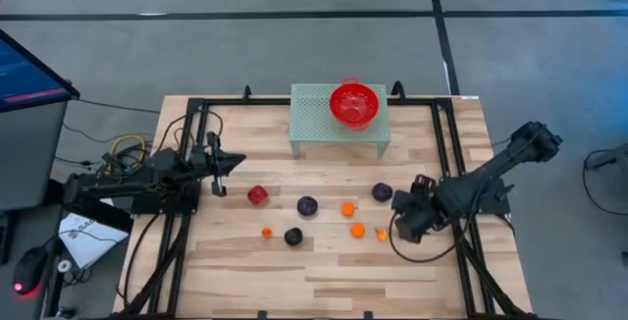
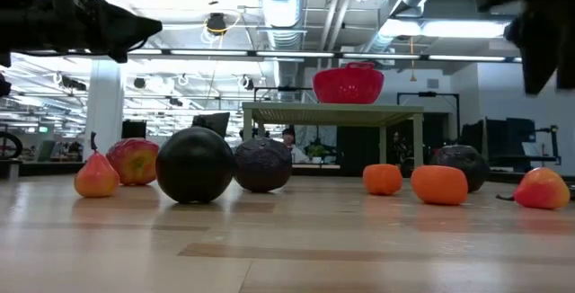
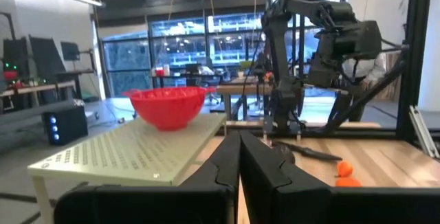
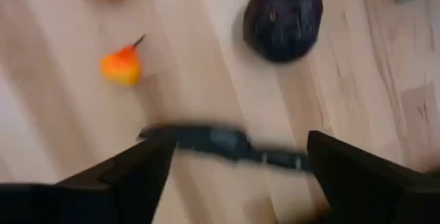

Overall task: Pick & Place Fruit
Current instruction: Put the top black plum into the red strainer bowl on the shelf

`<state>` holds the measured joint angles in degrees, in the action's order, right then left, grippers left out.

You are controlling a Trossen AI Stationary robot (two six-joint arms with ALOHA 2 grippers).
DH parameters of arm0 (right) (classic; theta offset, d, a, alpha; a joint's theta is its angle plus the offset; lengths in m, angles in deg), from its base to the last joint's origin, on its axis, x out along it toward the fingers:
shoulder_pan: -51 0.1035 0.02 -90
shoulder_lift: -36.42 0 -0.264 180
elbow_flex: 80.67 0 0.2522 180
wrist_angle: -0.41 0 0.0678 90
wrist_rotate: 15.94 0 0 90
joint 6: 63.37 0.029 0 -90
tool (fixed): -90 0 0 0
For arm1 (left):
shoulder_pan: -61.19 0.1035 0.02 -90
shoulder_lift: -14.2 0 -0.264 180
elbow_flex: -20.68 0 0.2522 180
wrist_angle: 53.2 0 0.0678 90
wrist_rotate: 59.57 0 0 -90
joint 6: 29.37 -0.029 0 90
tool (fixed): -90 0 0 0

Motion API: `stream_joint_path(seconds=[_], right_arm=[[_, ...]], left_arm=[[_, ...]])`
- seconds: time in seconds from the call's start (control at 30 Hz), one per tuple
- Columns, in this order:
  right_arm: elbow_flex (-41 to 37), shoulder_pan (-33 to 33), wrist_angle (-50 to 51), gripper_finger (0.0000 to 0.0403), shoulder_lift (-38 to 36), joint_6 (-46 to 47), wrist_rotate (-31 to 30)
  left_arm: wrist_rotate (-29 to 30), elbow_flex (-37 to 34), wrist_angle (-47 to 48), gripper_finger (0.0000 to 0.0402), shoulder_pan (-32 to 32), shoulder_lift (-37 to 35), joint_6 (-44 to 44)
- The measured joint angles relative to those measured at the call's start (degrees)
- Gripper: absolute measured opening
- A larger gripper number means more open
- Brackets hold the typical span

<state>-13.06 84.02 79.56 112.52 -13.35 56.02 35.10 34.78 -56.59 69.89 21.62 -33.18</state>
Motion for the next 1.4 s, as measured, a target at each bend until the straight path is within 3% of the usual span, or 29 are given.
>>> stream_joint_path(seconds=[0.23, 0.4, 0.57, 0.7, 1.13, 1.4], right_arm=[[-13.9, 1.3, -17.5, 0.0380, 0.8, 0.8, -16.7], [-21.2, -2.4, -31.4, 0.0384, 3.0, -5.1, -23.0], [-25.6, -5.8, -45.1, 0.0384, 6.4, -12.1, -23.5], [-26.6, -7.5, -49.8, 0.0377, 8.7, -12.9, -23.9], [-27.0, -8.0, -50.7, 0.0304, 6.5, -11.4, -23.6], [-23.9, -10.8, -53.2, 0.0292, 0.2, -12.0, -19.8]], left_arm=[[0.0, 0.0, -1.0, 0.0002, 0.0, 2.0, 0.0], [0.0, 0.0, -1.4, 0.0002, 0.0, 2.6, 0.2], [0.0, 0.0, -3.5, 0.0002, 0.0, 3.3, 0.3], [0.0, 0.0, -4.9, 0.0002, 0.0, 3.6, 3.5], [0.0, 0.0, -5.8, 0.0002, 0.0, 3.6, 5.8], [0.0, 0.0, -5.8, 0.0002, 0.0, 3.6, 5.8]])
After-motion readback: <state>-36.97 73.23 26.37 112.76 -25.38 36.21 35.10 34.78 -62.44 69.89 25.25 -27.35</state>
